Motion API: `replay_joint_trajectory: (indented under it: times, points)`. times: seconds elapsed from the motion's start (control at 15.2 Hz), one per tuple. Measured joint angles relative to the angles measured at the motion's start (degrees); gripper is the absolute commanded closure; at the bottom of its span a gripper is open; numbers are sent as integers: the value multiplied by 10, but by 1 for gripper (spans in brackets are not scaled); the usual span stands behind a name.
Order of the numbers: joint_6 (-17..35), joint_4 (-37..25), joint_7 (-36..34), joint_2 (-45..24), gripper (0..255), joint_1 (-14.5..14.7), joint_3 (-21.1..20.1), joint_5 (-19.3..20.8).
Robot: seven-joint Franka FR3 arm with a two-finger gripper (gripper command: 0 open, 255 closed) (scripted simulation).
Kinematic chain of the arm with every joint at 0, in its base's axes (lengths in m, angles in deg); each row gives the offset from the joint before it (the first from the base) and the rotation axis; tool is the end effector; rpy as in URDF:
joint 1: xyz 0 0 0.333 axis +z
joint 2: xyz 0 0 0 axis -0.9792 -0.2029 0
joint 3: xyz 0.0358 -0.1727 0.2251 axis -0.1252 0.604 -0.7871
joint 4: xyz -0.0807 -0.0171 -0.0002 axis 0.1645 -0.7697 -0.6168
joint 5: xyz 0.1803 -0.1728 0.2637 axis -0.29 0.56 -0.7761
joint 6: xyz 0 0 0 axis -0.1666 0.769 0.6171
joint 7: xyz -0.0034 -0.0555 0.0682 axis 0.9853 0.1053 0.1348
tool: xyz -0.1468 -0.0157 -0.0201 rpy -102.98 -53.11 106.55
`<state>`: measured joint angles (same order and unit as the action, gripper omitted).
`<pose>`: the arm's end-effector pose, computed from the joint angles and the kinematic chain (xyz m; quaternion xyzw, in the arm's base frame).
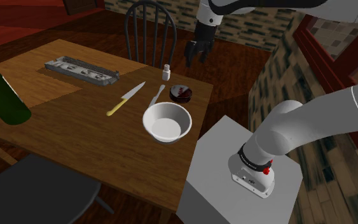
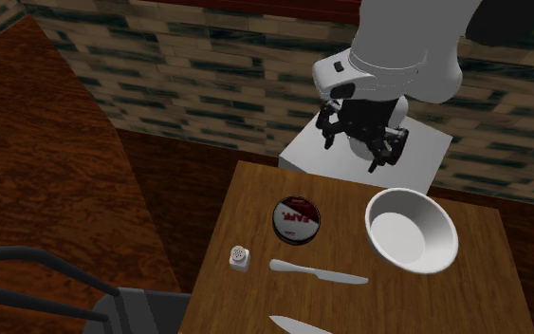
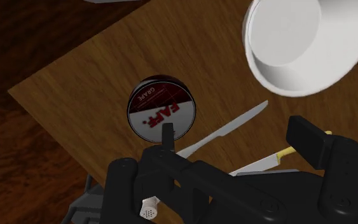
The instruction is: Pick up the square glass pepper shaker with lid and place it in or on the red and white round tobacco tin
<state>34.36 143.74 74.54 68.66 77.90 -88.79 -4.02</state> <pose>0.3811 -0.0003 0.4736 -0.9989 0.0207 -0.0146 0.0391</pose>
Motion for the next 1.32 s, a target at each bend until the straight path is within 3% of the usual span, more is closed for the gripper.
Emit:
replay_joint_trajectory:
  times: [0.59,1.32]
  points:
    - [138,-62,32,-175,0,-12,17,17]
    - [231,-225,65,-397,0,-27,33,23]
